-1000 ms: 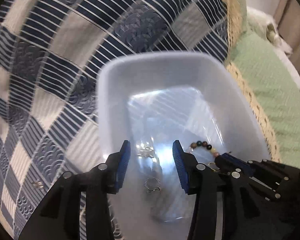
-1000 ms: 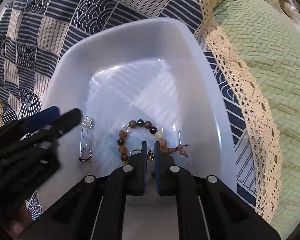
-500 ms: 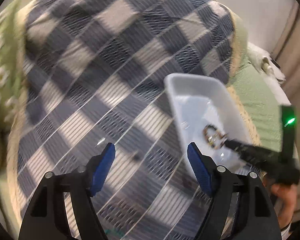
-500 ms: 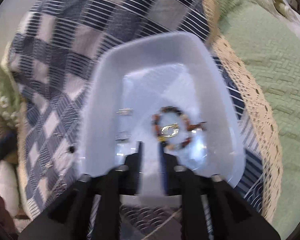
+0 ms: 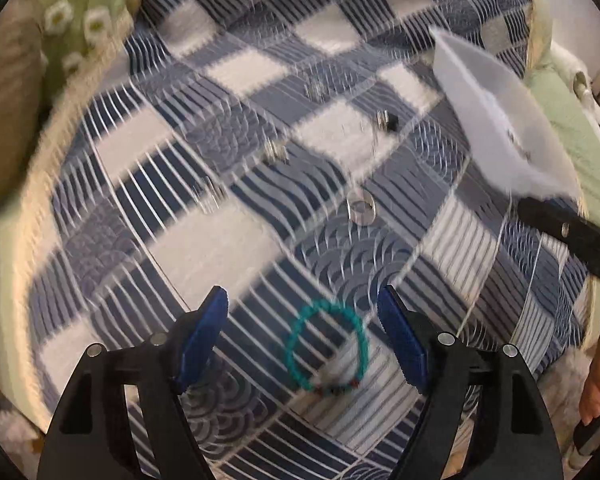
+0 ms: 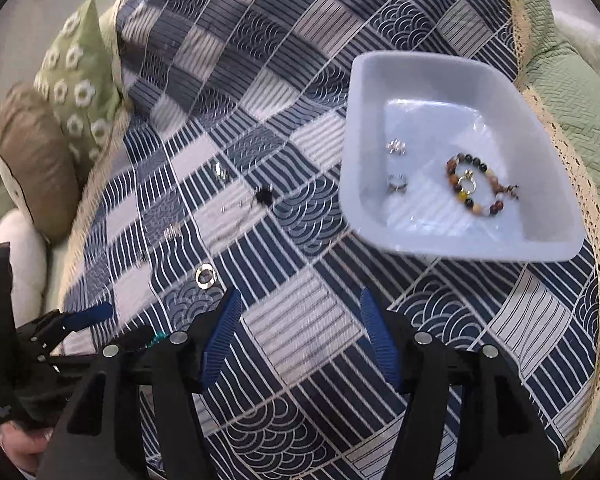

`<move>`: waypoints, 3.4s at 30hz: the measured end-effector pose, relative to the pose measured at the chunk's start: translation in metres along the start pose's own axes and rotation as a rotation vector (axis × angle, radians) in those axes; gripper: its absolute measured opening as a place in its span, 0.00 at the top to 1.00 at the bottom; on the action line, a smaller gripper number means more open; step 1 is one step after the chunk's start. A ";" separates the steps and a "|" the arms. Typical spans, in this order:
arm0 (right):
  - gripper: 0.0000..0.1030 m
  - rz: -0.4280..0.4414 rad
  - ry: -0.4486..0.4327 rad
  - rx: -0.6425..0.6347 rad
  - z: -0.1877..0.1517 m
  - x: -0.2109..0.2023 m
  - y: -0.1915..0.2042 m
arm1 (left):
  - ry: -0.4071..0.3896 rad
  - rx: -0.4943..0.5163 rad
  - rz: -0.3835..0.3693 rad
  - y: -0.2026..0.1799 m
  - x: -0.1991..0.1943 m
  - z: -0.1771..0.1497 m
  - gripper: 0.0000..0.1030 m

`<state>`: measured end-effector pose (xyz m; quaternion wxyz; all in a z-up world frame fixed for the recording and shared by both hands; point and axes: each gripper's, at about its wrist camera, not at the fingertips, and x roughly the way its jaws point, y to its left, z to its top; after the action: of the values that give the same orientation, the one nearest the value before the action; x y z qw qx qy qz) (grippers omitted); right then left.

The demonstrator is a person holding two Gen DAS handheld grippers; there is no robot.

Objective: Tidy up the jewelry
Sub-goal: 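Grasp the teal bead bracelet with the left tool while the right tool approaches a silver ring, then grasp the silver ring with the right tool while the left tool carries the teal bracelet to the tray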

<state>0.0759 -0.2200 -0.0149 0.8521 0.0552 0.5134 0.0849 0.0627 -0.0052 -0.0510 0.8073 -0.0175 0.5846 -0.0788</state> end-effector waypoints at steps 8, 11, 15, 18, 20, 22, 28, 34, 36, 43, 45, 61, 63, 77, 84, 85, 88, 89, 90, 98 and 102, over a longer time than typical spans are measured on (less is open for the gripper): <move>0.40 -0.037 0.014 -0.036 -0.013 0.005 0.006 | 0.025 0.069 0.053 -0.016 0.020 -0.022 0.38; 0.40 -0.043 0.024 -0.047 -0.014 0.008 0.008 | 0.015 0.069 0.081 -0.015 0.020 -0.023 0.49; 0.39 -0.056 0.028 -0.063 -0.015 0.010 0.011 | 0.006 0.072 0.092 -0.014 0.018 -0.024 0.70; 0.39 -0.058 0.033 -0.074 -0.015 0.011 0.013 | 0.004 0.057 0.073 -0.006 0.016 -0.022 0.89; 0.39 -0.062 0.035 -0.079 -0.016 0.012 0.013 | 0.008 0.038 0.050 -0.003 0.016 -0.020 0.89; 0.39 -0.065 0.039 -0.082 -0.016 0.014 0.014 | 0.008 0.031 0.044 -0.002 0.016 -0.019 0.90; 0.39 -0.055 0.031 -0.093 -0.016 0.015 0.019 | -0.001 0.008 -0.011 0.005 0.006 -0.013 0.90; 0.39 0.002 0.031 -0.110 0.004 0.033 0.044 | -0.077 -0.033 -0.062 0.026 -0.025 0.001 0.90; 0.39 0.004 0.042 -0.123 0.010 0.045 0.055 | -0.092 -0.054 -0.067 0.036 -0.031 0.005 0.90; 0.39 0.003 0.093 -0.138 0.018 0.088 0.090 | -0.096 -0.071 -0.068 0.049 -0.033 0.004 0.90; 0.39 -0.010 0.098 -0.157 0.018 0.097 0.098 | -0.097 -0.073 -0.086 0.052 -0.035 0.001 0.90; 0.78 -0.048 0.079 -0.210 0.015 0.105 0.106 | -0.100 -0.057 -0.159 0.048 -0.043 -0.006 0.89; 0.79 -0.036 0.075 -0.193 0.015 0.102 0.104 | -0.097 -0.058 -0.155 0.048 -0.042 -0.006 0.89; 0.79 -0.036 -0.168 -0.006 0.072 -0.039 -0.003 | -0.195 0.056 -0.160 -0.009 -0.084 0.029 0.89; 0.79 -0.154 -0.184 0.167 0.107 -0.034 -0.105 | -0.255 0.171 -0.168 -0.110 -0.082 0.093 0.89; 0.79 -0.155 -0.168 0.198 0.110 -0.026 -0.119 | -0.250 0.187 -0.174 -0.123 -0.077 0.101 0.89; 0.79 -0.154 -0.121 0.236 0.120 -0.005 -0.144 | -0.224 0.230 -0.182 -0.162 -0.054 0.128 0.89; 0.79 -0.166 -0.117 0.236 0.121 -0.003 -0.148 | -0.216 0.242 -0.184 -0.171 -0.047 0.133 0.89; 0.79 -0.178 -0.111 0.234 0.125 0.002 -0.153 | -0.205 0.258 -0.184 -0.183 -0.035 0.140 0.89; 0.78 -0.213 -0.039 0.221 0.148 0.053 -0.181 | -0.120 0.347 -0.136 -0.229 0.032 0.166 0.89; 0.78 -0.221 -0.005 0.211 0.150 0.070 -0.185 | -0.099 0.355 -0.119 -0.233 0.054 0.176 0.89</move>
<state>0.2575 -0.3883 -0.0392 0.8471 0.0876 0.5202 -0.0640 0.2206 -0.2544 -0.0179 0.8193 0.0867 0.5192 -0.2271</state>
